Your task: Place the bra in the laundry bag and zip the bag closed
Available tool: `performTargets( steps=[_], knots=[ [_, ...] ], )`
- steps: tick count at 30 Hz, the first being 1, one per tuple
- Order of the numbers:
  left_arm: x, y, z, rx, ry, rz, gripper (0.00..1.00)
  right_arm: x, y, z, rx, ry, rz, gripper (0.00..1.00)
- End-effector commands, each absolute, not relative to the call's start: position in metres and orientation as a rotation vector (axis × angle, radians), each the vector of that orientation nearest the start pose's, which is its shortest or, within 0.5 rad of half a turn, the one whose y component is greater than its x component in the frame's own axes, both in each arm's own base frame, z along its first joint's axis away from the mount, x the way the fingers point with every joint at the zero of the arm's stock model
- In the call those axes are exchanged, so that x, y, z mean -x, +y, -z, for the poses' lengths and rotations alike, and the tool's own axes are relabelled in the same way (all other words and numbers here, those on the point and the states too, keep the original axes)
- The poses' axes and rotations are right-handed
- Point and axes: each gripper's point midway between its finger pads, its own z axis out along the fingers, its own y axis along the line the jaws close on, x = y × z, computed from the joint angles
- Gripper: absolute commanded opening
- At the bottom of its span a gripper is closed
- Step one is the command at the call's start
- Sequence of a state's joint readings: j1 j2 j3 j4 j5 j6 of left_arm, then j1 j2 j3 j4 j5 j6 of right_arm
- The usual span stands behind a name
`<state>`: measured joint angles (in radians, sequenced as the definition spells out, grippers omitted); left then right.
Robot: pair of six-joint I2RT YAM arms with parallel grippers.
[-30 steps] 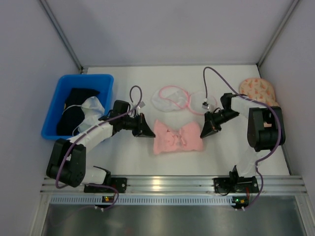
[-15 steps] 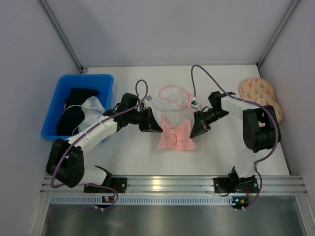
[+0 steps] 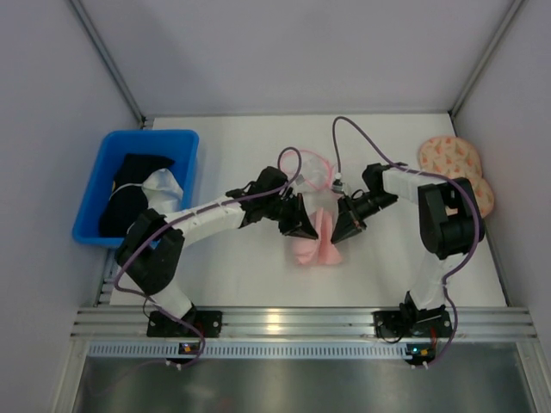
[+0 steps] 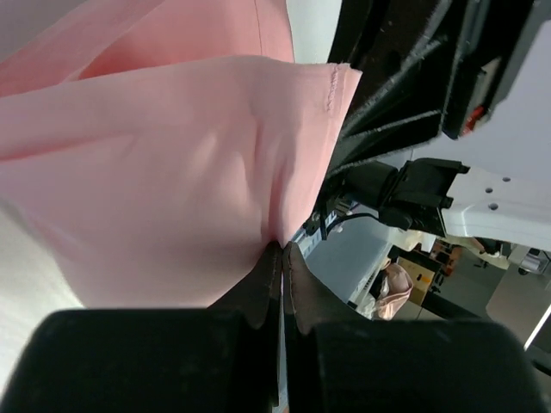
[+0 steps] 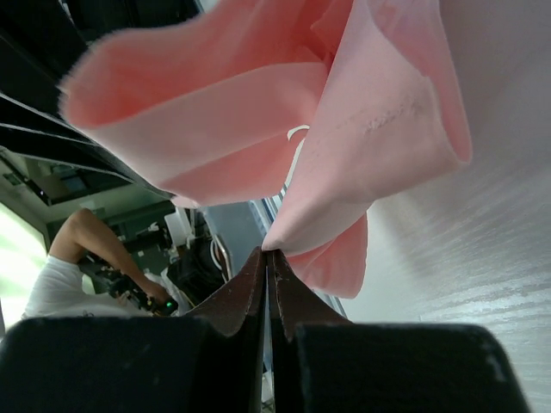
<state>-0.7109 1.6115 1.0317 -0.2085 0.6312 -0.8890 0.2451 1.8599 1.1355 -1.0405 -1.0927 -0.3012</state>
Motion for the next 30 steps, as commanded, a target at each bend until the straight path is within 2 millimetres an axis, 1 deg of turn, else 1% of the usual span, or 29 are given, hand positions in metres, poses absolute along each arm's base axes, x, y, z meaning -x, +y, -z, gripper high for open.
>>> performTargets(
  steps=[1,2,3,4,5,7,10,12,13,15,16,18,19,20,21,22,23,25,26,27,28,30],
  knots=[
    [-0.228,-0.386,-0.153,-0.143,2.567,1.495,0.00,-0.214,0.204,-0.098,0.588,2.692,-1.705,0.00],
    [-0.229,-0.390,-0.150,-0.143,2.562,1.509,0.00,-0.214,0.202,-0.096,0.581,2.703,-1.696,0.00],
    [-0.226,-0.394,-0.137,-0.098,2.618,1.512,0.00,-0.215,0.201,-0.094,0.570,2.708,-1.685,0.00],
    [-0.226,-0.400,-0.136,-0.099,2.612,1.542,0.00,-0.215,0.199,-0.091,0.565,2.722,-1.669,0.00],
    [-0.229,-0.406,-0.129,-0.075,2.625,1.556,0.00,-0.214,0.198,-0.088,0.553,2.731,-1.664,0.00],
    [-0.229,-0.411,-0.127,-0.077,2.619,1.564,0.00,-0.213,0.197,-0.085,0.544,2.747,-1.654,0.00],
    [-0.232,-0.418,-0.124,-0.083,2.603,1.571,0.00,-0.211,0.197,-0.087,0.534,2.741,-1.677,0.00],
    [-0.237,-0.420,-0.121,-0.091,2.588,1.556,0.00,-0.211,0.195,-0.087,0.539,2.735,-1.680,0.08],
    [-0.238,-0.421,-0.120,-0.096,2.583,1.555,0.00,-0.210,0.194,-0.087,0.535,2.746,-1.685,0.16],
    [-0.243,-0.423,-0.114,-0.093,2.580,1.548,0.00,-0.209,0.190,-0.084,0.536,2.746,-1.691,0.22],
    [-0.244,-0.424,-0.113,-0.093,2.576,1.553,0.00,-0.208,0.189,-0.082,0.525,2.757,-1.696,0.32],
    [-0.243,-0.426,-0.103,-0.079,2.610,1.582,0.00,-0.208,0.184,-0.075,0.508,2.778,-1.676,0.41],
    [-0.245,-0.428,-0.101,-0.078,2.604,1.605,0.00,-0.207,0.181,-0.072,0.491,2.795,-1.666,0.50],
    [-0.243,-0.428,-0.095,-0.060,2.626,1.621,0.00,-0.212,0.180,-0.068,0.465,2.800,-1.637,0.52],
    [-0.246,-0.428,-0.094,-0.056,2.619,1.626,0.00,-0.212,0.177,-0.062,0.455,2.826,-1.594,0.55],
    [-0.247,-0.428,-0.091,-0.055,2.621,1.624,0.00,-0.218,0.177,-0.058,0.441,2.821,-1.561,0.68],
    [-0.249,-0.428,-0.090,-0.055,2.617,1.624,0.00,-0.220,0.175,-0.054,0.435,2.834,-1.517,0.70],
    [-0.252,-0.428,-0.087,-0.062,2.617,1.622,0.00,-0.223,0.174,-0.050,0.405,2.847,-1.484,0.72],
    [-0.255,-0.427,-0.087,-0.052,2.617,1.624,0.00,-0.227,0.174,-0.044,0.408,2.846,-1.451,0.76],
    [-0.256,-0.428,-0.087,-0.054,2.614,1.625,0.00,-0.228,0.174,-0.042,0.401,2.846,-1.442,0.86],
    [-0.257,-0.427,-0.083,-0.052,2.622,1.623,0.00,-0.229,0.174,-0.040,0.382,2.855,-1.439,0.88],
    [-0.259,-0.427,-0.081,-0.041,2.623,1.625,0.00,-0.231,0.174,-0.035,0.373,2.855,-1.438,0.89]
  ],
)
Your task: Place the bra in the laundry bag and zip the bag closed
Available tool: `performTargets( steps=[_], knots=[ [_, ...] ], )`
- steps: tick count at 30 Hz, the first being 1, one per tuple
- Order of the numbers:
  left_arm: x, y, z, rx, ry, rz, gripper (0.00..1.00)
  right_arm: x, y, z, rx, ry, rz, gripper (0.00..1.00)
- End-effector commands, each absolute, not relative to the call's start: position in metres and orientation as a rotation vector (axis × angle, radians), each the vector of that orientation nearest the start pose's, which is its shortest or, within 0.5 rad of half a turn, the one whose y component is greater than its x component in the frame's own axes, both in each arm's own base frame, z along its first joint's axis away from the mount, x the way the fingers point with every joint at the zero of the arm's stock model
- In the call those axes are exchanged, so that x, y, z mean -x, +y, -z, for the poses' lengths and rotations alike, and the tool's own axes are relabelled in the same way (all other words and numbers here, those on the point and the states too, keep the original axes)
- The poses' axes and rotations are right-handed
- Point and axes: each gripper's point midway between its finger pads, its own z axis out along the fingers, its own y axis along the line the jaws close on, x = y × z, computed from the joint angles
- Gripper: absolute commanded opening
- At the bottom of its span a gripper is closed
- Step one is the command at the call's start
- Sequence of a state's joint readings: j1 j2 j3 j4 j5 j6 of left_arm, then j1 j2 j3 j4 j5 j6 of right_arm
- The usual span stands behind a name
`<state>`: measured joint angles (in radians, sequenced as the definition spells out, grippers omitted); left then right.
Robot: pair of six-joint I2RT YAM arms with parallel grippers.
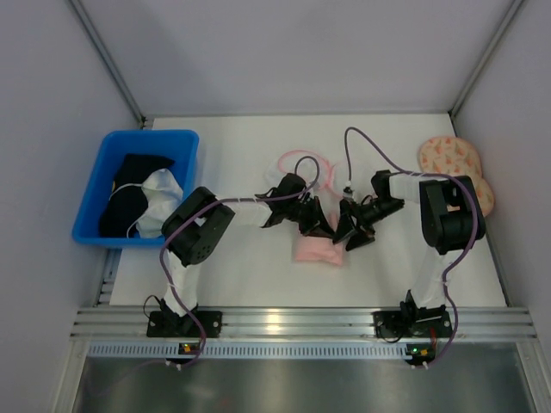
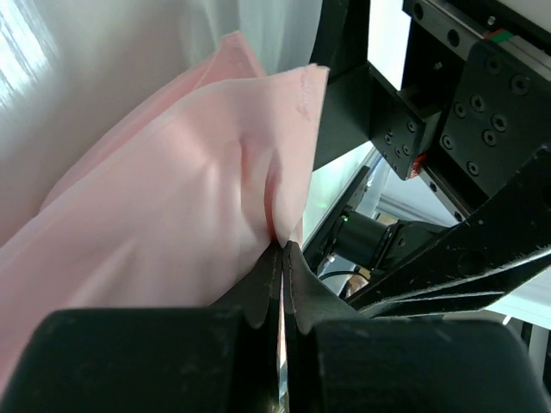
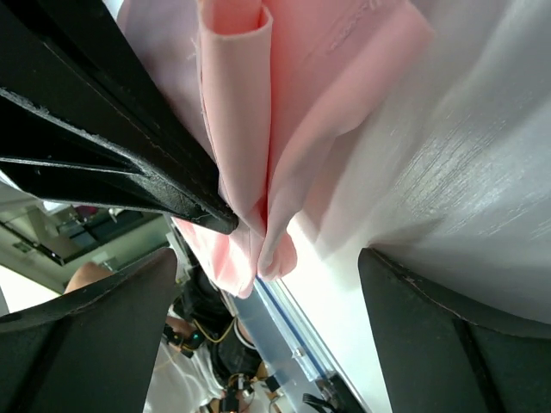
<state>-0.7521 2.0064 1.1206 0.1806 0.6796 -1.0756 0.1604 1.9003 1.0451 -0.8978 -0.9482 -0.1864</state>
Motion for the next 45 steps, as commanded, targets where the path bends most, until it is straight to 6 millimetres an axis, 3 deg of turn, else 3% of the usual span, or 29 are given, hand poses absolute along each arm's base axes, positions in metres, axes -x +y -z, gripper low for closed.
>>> performTargets(
  steps=[1,9,13,18,21,22,24,25,27,28,33,35,37,38,40,41,43,44,45],
  knots=[
    [-0.260,-0.427,-0.079,-0.033,2.625,1.628,0.00,-0.231,0.175,-0.033,0.363,2.862,-1.442,0.89],
    [-0.266,-0.428,-0.078,-0.027,2.616,1.643,0.00,-0.235,0.192,-0.025,0.347,2.834,-1.512,0.83],
    [-0.268,-0.430,-0.081,-0.027,2.602,1.663,0.00,-0.237,0.204,-0.018,0.370,2.822,-1.490,0.74],
    [-0.273,-0.430,-0.086,-0.013,2.576,1.672,0.00,-0.231,0.205,-0.008,0.351,2.849,-1.463,0.63],
    [-0.275,-0.429,-0.092,-0.011,2.560,1.679,0.00,-0.232,0.203,-0.006,0.355,2.847,-1.422,0.44],
    [-0.274,-0.428,-0.096,-0.020,2.552,1.685,0.00,-0.232,0.202,-0.006,0.347,2.848,-1.415,0.30],
    [-0.271,-0.426,-0.108,-0.048,2.528,1.704,0.01,-0.234,0.201,-0.008,0.357,2.835,-1.394,0.17],
    [-0.270,-0.426,-0.114,-0.078,2.506,1.706,0.06,-0.234,0.200,-0.009,0.355,2.831,-1.388,0.07],
    [-0.270,-0.422,-0.134,-0.126,2.443,1.706,0.15,-0.234,0.198,-0.013,0.355,2.825,-1.383,0.00],
    [-0.270,-0.419,-0.140,-0.141,2.432,1.700,0.27,-0.235,0.197,-0.013,0.364,2.817,-1.378,0.00],
    [-0.288,-0.381,-0.185,-0.260,2.338,1.510,0.44,-0.235,0.196,-0.028,0.400,2.771,-1.369,0.00],
    [-0.305,-0.360,-0.198,-0.244,2.311,1.411,0.56,-0.237,0.196,-0.038,0.457,2.719,-1.362,0.00],
    [-0.315,-0.339,-0.206,-0.264,2.296,1.318,0.59,-0.238,0.196,-0.046,0.477,2.687,-1.363,0.00],
    [-0.337,-0.321,-0.213,-0.212,2.268,1.255,0.59,-0.240,0.197,-0.055,0.496,2.653,-1.365,0.00],
    [-0.355,-0.298,-0.210,-0.186,2.265,1.164,0.59,-0.242,0.197,-0.066,0.518,2.613,-1.365,0.00],
    [-0.376,-0.279,-0.218,-0.150,2.236,1.107,0.59,-0.244,0.198,-0.075,0.532,2.581,-1.370,0.00],
    [-0.397,-0.260,-0.205,-0.159,2.255,0.996,0.56,-0.250,0.197,-0.088,0.547,2.542,-1.355,0.00],
    [-0.412,-0.250,-0.211,-0.148,2.238,0.954,0.56,-0.254,0.198,-0.099,0.560,2.513,-1.355,0.00],
    [-0.424,-0.245,-0.200,-0.159,2.254,0.906,0.55,-0.257,0.198,-0.105,0.567,2.496,-1.352,0.00]
  ],
)
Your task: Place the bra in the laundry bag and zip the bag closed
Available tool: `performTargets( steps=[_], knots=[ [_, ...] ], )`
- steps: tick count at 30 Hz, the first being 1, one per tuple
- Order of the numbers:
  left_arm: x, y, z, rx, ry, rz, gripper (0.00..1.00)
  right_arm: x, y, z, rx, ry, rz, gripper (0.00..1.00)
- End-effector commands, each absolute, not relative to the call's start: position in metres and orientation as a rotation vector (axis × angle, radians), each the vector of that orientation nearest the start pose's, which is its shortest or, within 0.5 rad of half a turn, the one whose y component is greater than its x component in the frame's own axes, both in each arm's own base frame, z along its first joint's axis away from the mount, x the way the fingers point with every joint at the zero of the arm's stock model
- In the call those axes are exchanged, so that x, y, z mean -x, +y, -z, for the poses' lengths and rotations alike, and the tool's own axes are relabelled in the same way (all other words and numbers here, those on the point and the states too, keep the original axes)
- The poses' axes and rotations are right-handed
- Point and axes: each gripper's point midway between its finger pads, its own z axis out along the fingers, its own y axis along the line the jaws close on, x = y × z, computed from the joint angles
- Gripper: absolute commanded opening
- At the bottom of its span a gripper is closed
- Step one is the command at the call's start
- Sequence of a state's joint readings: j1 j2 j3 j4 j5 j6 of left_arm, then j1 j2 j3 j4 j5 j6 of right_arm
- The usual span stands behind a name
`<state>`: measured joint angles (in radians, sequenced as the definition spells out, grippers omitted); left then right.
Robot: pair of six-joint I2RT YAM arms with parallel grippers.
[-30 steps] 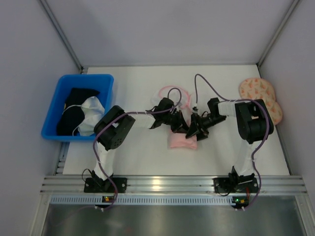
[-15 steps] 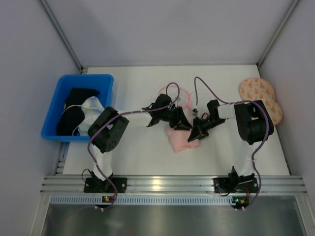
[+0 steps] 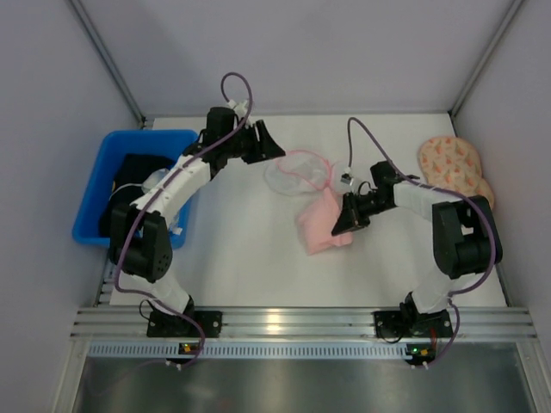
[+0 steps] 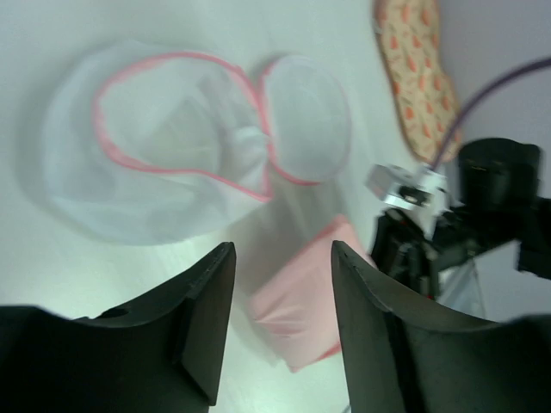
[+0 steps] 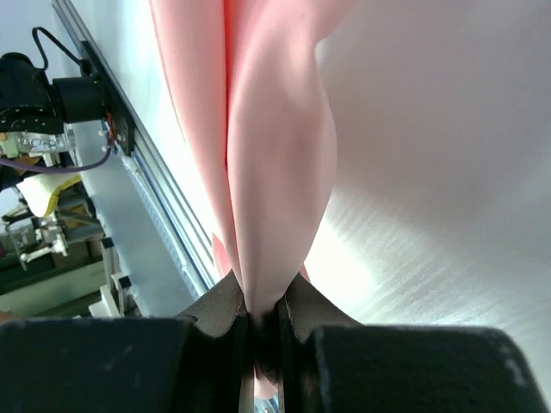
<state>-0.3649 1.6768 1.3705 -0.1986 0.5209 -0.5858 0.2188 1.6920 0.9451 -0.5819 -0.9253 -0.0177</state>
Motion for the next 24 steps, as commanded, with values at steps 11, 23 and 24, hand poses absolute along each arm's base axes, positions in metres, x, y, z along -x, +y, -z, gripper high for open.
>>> performTargets(
  steps=[11,23,24],
  knots=[
    [-0.491,-0.245,-0.141,-0.125,2.297,0.792,0.45,-0.294,0.190,-0.173,0.495,2.307,-1.333,0.00],
    [-0.526,-0.261,-0.108,-0.085,2.294,0.854,0.46,-0.324,0.175,-0.202,0.400,2.215,-1.341,0.00],
    [-0.528,-0.261,-0.107,-0.081,2.294,0.852,0.46,-0.327,0.174,-0.205,0.376,2.211,-1.351,0.00]
  ],
)
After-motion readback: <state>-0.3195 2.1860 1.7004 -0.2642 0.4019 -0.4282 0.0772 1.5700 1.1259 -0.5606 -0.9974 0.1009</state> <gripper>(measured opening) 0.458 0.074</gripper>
